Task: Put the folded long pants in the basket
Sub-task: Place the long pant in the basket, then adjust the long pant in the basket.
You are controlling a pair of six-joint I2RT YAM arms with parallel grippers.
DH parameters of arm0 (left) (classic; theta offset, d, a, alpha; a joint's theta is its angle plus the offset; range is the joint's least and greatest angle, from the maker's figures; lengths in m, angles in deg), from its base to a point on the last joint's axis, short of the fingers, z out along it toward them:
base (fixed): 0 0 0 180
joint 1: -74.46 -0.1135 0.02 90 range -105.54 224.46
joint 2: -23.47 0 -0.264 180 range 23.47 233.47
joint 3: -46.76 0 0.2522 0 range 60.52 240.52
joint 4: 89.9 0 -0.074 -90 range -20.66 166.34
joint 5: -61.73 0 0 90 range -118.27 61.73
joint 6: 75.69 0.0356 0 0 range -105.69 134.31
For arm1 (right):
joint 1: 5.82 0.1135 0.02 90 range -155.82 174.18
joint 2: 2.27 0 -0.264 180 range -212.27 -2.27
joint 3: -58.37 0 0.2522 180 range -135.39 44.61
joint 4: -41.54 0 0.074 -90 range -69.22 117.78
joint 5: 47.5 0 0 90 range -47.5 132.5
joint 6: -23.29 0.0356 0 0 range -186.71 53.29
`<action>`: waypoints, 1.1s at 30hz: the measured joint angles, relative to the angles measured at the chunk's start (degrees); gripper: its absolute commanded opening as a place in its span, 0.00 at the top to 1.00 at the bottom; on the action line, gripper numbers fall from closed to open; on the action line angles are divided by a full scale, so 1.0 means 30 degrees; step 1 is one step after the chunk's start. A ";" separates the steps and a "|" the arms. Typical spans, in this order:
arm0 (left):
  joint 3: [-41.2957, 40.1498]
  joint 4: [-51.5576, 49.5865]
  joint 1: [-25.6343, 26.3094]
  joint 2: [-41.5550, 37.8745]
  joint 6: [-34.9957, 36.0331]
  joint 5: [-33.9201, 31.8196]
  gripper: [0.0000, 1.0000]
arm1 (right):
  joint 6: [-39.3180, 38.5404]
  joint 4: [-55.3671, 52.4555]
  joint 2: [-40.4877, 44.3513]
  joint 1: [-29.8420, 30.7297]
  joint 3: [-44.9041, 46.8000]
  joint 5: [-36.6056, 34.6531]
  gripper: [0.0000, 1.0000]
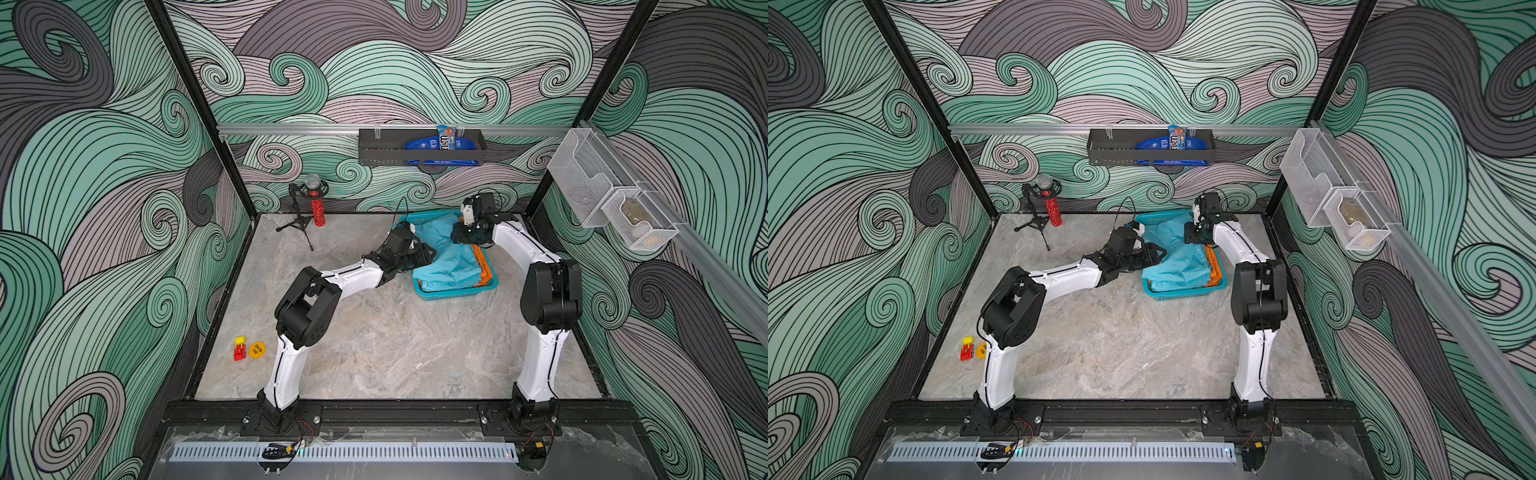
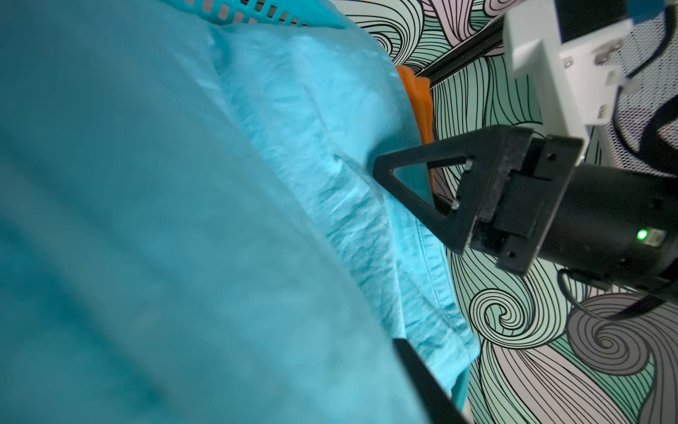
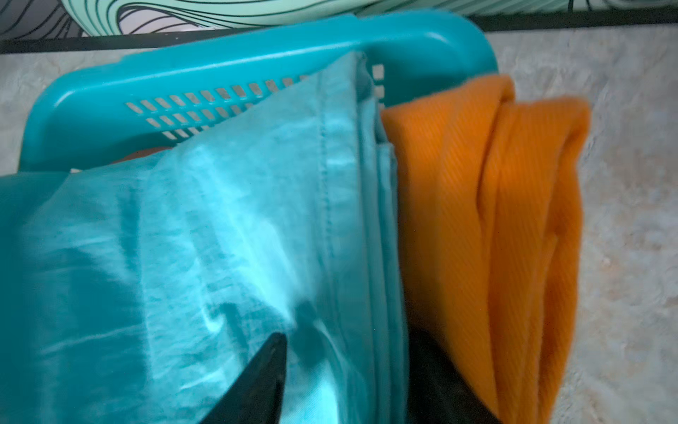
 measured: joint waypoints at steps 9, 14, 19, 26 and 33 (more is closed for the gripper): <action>0.0583 -0.0860 -0.0882 -0.0743 0.1807 -0.1851 0.01 | -0.0029 0.0685 0.3075 -0.0226 0.0036 -0.0845 0.21; -0.1581 -0.0648 -0.2710 -0.3803 0.4160 -0.2324 0.01 | -0.0277 0.2805 0.5530 -0.0503 0.2863 -0.2397 0.08; -0.6040 0.1566 -0.6659 -0.8196 0.6856 -0.1945 0.01 | -0.0546 0.7905 0.9311 -0.1494 1.0739 -0.3730 0.07; -1.3726 0.4575 -1.0287 -1.2101 1.0943 -0.2761 0.02 | -0.0867 1.6007 1.3304 -0.2674 2.0240 -0.4248 0.07; -1.8374 0.6878 -1.2473 -1.3114 1.1854 -0.4036 0.01 | -0.0561 1.9147 1.4214 -0.2871 2.2957 -0.4401 0.05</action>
